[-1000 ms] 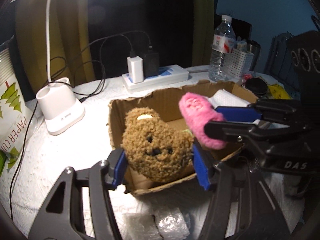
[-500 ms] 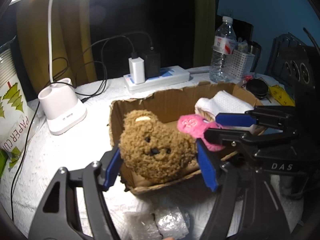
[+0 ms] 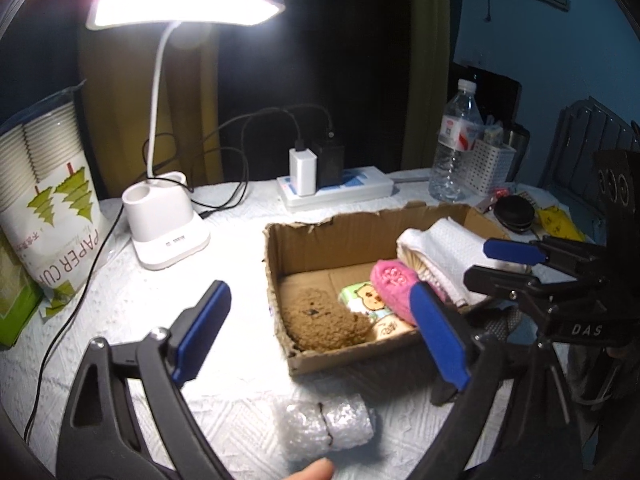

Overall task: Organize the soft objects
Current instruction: 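Move the left tool to the bubble-wrapped rolls while the right tool approaches the grey glove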

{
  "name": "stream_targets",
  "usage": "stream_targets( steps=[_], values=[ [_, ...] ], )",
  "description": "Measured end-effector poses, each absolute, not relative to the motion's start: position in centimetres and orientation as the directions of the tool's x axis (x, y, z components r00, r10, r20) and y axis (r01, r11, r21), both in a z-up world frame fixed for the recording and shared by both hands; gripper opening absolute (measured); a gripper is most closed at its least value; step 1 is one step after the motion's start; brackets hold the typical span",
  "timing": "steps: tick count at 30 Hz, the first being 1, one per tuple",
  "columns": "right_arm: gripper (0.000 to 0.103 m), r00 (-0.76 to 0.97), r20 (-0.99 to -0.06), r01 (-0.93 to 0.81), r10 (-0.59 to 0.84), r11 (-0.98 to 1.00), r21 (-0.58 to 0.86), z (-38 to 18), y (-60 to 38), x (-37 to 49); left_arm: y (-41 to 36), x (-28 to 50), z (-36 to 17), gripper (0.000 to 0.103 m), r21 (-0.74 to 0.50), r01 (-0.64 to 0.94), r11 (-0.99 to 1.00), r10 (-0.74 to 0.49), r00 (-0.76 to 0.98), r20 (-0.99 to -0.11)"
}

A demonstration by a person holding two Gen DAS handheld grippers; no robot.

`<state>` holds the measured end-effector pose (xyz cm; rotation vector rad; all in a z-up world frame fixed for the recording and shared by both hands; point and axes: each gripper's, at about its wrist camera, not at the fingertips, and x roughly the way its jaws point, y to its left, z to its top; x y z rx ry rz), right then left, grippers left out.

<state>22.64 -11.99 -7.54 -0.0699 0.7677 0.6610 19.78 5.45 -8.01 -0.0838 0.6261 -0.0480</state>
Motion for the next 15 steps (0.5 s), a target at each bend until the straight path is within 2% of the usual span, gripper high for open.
stream_targets(
  steps=[15],
  values=[
    [0.061, 0.581, -0.652, -0.535, 0.487, 0.832, 0.144, -6.6, -15.2, 18.4, 4.0, 15.1, -7.5, 0.093, -0.106, 0.015, 0.994, -0.071, 0.831, -0.551]
  ],
)
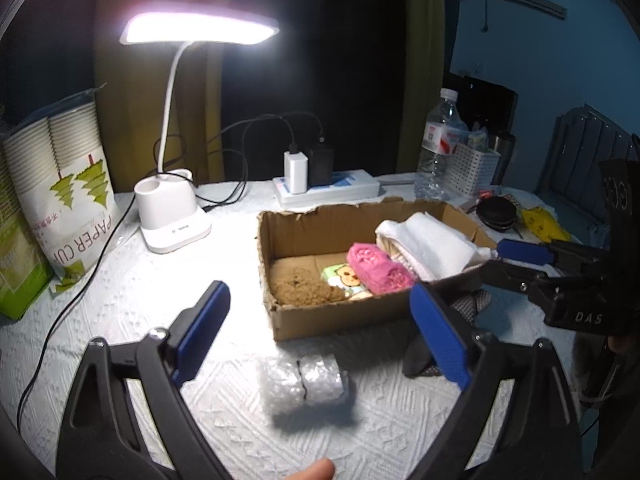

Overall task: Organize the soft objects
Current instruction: 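Move the left tool to the bubble-wrapped rolls while the right tool approaches the grey glove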

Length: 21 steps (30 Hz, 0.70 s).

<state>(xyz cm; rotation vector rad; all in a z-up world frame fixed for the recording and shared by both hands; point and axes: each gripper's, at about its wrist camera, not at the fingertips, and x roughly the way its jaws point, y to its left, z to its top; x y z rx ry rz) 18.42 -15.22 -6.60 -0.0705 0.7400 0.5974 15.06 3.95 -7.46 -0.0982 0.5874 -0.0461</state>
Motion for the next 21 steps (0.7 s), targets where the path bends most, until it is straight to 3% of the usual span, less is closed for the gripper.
stream_targets(
  steps=[21],
  values=[
    [0.061, 0.593, -0.692, -0.424, 0.412, 0.890, 0.166, -9.0, -19.1, 15.5, 2.9, 13.2, -11.5, 0.093, -0.083, -0.038, 0.996, -0.022, 0.779, -0.626]
  ],
)
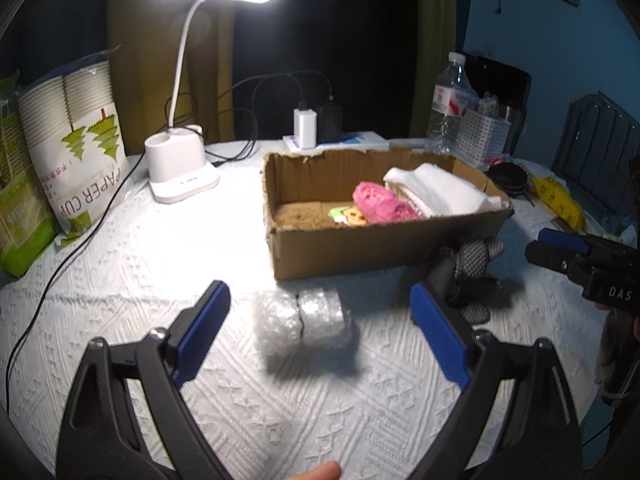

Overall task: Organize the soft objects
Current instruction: 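Move the left tool to the bubble-wrapped rolls while the right tool approaches the grey glove, then grasp the bubble-wrapped rolls with the left tool while the right tool grasps the grey glove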

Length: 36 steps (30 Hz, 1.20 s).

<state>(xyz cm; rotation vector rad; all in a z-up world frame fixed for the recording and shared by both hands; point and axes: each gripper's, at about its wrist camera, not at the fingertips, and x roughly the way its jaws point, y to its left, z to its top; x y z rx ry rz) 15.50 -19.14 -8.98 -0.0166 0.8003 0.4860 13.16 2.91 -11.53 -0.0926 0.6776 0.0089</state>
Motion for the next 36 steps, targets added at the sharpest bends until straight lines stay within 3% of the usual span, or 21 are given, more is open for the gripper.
stream_targets(
  steps=[8, 12, 36],
  values=[
    [0.061, 0.562, -0.723, -0.424, 0.402, 0.890, 0.166, -10.8, -19.0, 14.9, 3.0, 13.3, -13.1, 0.093, -0.067, -0.052, 0.996, -0.006, 0.746, -0.666],
    [0.074, 0.534, -0.740, -0.442, 0.409, 0.881, 0.168, -11.8, -18.3, 14.7, 3.3, 13.8, -14.2, 0.093, -0.062, -0.069, 0.996, 0.006, 0.715, -0.699],
    [0.074, 0.474, -0.763, -0.470, 0.440, 0.859, 0.203, -12.6, -15.2, 17.5, 3.7, 17.8, -15.9, 0.093, -0.034, -0.033, 0.999, -0.005, 0.629, -0.778]
  ],
)
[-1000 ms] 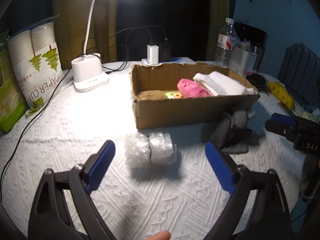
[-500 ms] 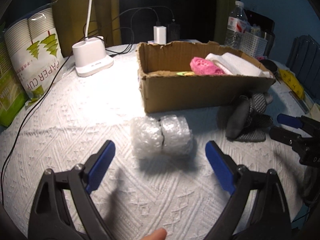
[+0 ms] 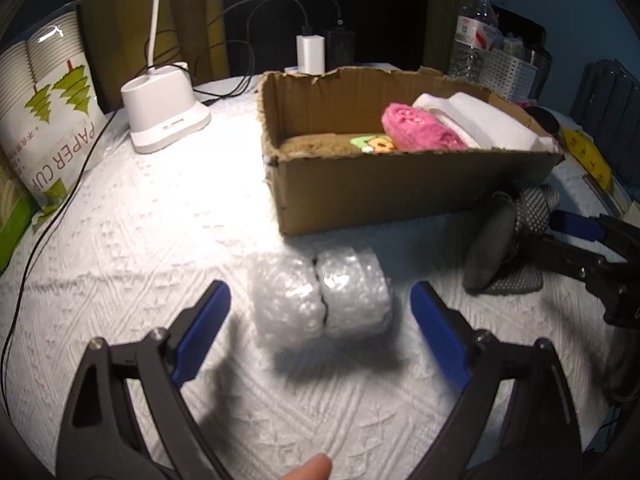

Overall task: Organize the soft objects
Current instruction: 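Grasp the bubble-wrapped rolls with the left tool while the right tool grasps the grey glove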

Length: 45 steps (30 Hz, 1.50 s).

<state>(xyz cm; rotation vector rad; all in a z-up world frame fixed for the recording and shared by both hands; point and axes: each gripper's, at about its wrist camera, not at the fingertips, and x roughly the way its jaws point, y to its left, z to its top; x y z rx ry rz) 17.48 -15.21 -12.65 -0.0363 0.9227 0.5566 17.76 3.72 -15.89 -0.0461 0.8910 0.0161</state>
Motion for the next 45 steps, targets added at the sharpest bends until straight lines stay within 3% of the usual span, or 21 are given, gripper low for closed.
stream_targets(
  steps=[5, 7, 8, 9, 10, 12, 16, 45],
  values=[
    [0.074, 0.457, -0.776, -0.458, 0.435, 0.863, 0.214, -13.4, -14.5, 19.4, 3.9, 18.5, -16.3, 0.091, -0.054, -0.019, 0.998, -0.032, 0.610, -0.792],
    [0.074, 0.440, -0.775, -0.457, 0.453, 0.856, 0.241, -13.5, -14.2, 19.9, 3.9, 18.7, -16.4, 0.074, -0.064, -0.006, 0.998, -0.047, 0.604, -0.796],
    [0.074, 0.436, -0.774, -0.459, 0.459, 0.853, 0.248, -13.6, -14.0, 20.1, 3.9, 18.8, -16.5, 0.074, -0.062, -0.005, 0.998, -0.046, 0.600, -0.798],
    [0.064, 0.424, -0.778, -0.464, 0.464, 0.849, 0.254, -13.8, -13.8, 20.3, 3.9, 18.9, -16.4, 0.068, -0.068, 0.006, 0.998, -0.058, 0.604, -0.795],
    [0.045, 0.407, -0.783, -0.471, 0.470, 0.843, 0.260, -14.0, -13.5, 20.4, 3.8, 18.9, -16.4, 0.064, -0.065, 0.011, 0.998, -0.059, 0.605, -0.794],
    [0.042, 0.402, -0.792, -0.484, 0.460, 0.841, 0.242, -14.2, -13.1, 20.3, 3.6, 18.8, -16.4, 0.061, -0.077, 0.036, 0.996, -0.083, 0.610, -0.788],
    [0.028, 0.406, -0.784, -0.481, 0.470, 0.839, 0.254, -14.0, -13.5, 19.8, 3.5, 18.2, -15.9, 0.059, -0.106, 0.062, 0.992, -0.121, 0.631, -0.766],
    [0.027, 0.591, -0.612, -0.535, 0.525, 0.823, 0.189, -2.4, -16.5, 16.6, 2.2, 15.0, -3.5, 0.059, -0.094, 0.126, 0.988, -0.157, 0.810, -0.565]
  ],
)
